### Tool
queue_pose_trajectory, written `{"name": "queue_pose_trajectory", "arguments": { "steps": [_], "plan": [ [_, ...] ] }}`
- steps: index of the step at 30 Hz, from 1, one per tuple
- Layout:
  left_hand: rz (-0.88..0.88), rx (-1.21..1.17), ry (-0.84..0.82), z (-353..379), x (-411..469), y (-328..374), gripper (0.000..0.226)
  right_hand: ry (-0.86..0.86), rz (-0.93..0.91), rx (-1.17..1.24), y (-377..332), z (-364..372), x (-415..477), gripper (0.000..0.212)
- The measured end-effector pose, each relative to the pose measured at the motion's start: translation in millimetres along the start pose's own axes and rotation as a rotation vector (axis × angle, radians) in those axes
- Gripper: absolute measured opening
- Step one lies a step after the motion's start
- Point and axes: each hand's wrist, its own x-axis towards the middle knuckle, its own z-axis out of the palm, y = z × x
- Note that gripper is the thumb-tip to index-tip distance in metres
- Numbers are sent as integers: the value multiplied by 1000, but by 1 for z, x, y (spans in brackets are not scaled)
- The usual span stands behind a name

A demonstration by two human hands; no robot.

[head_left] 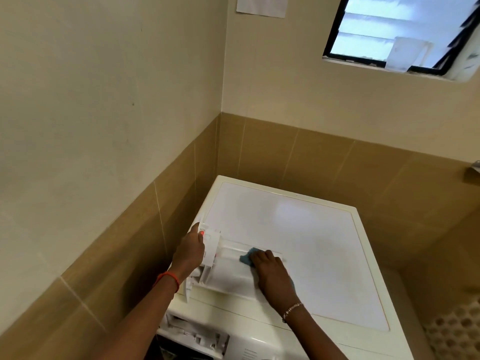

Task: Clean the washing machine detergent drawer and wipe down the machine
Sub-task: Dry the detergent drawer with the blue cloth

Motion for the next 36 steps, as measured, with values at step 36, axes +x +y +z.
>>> {"name": "queue_pose_trajectory", "arguments": {
  "steps": [36],
  "plan": [
    [-10, -2, 9, -5, -11, -1, 44, -381, 367, 225, 81, -25, 32, 20]
  ]
}}
